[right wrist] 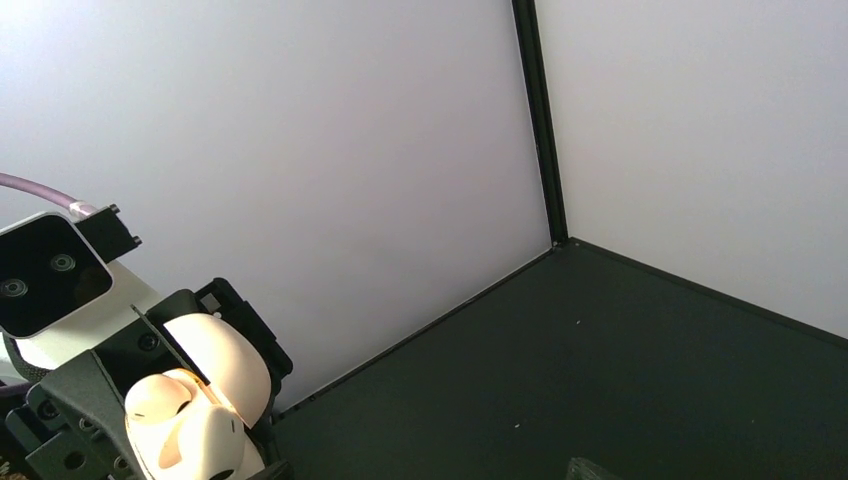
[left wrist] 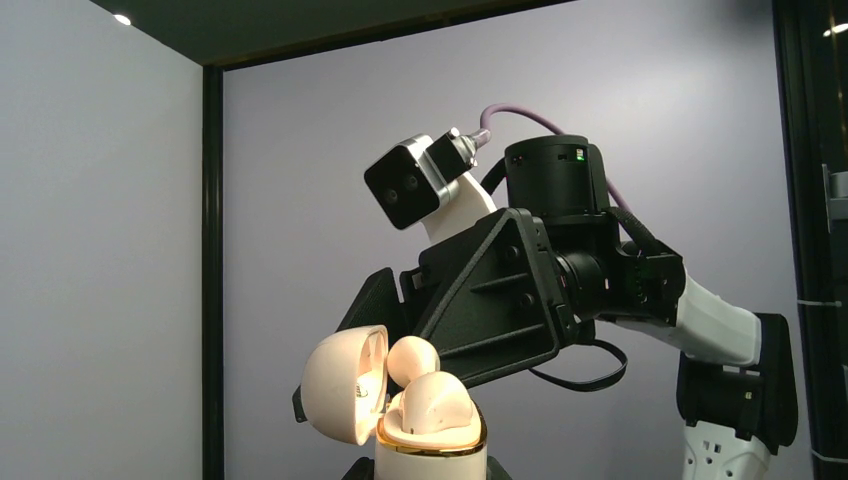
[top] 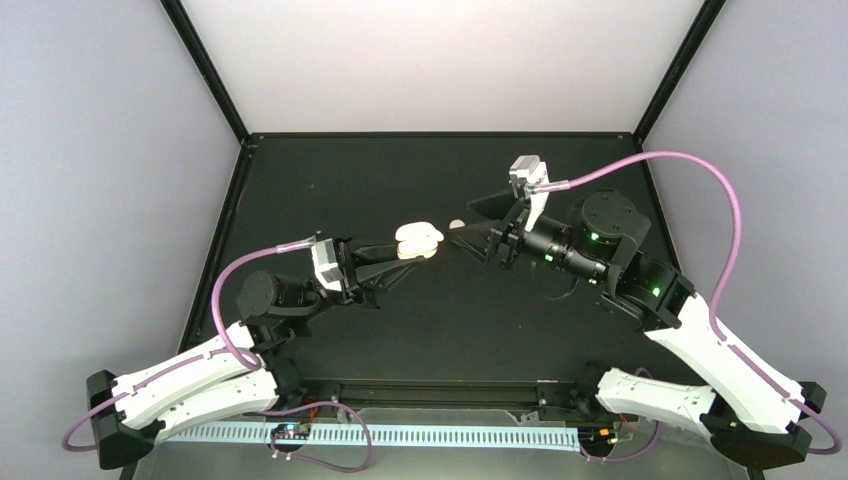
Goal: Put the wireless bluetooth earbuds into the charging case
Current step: Place the earbud in the charging case.
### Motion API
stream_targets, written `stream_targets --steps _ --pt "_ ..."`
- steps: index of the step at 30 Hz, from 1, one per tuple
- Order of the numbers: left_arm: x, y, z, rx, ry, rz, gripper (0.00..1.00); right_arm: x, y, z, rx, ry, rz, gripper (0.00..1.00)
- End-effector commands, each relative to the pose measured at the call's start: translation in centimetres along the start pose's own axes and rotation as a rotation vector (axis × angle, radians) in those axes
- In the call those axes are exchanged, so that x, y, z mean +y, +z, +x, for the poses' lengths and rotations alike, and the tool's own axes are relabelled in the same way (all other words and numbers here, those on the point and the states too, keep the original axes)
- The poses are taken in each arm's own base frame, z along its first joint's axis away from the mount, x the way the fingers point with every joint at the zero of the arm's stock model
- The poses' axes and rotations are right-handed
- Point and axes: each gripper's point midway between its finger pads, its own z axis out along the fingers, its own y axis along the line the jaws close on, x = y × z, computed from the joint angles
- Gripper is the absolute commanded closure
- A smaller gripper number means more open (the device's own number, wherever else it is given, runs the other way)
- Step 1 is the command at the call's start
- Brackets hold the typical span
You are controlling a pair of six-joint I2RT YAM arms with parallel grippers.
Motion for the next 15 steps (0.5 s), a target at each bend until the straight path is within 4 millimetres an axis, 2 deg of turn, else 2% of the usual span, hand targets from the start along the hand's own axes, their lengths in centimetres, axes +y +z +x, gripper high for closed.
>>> stream_targets --steps 1,15 --pt "-0.1 0.3 -0.9 -0.028 -0.007 0.001 0.99 1.2 -0.5 -1.5 -0.035 -0.019 -0.044 0.30" --pt "0.1 0.6 -0.6 -0.026 -0.007 -0.005 0.98 2.4 -0.9 -1.5 -0.036 -0.031 -0.103 0.30"
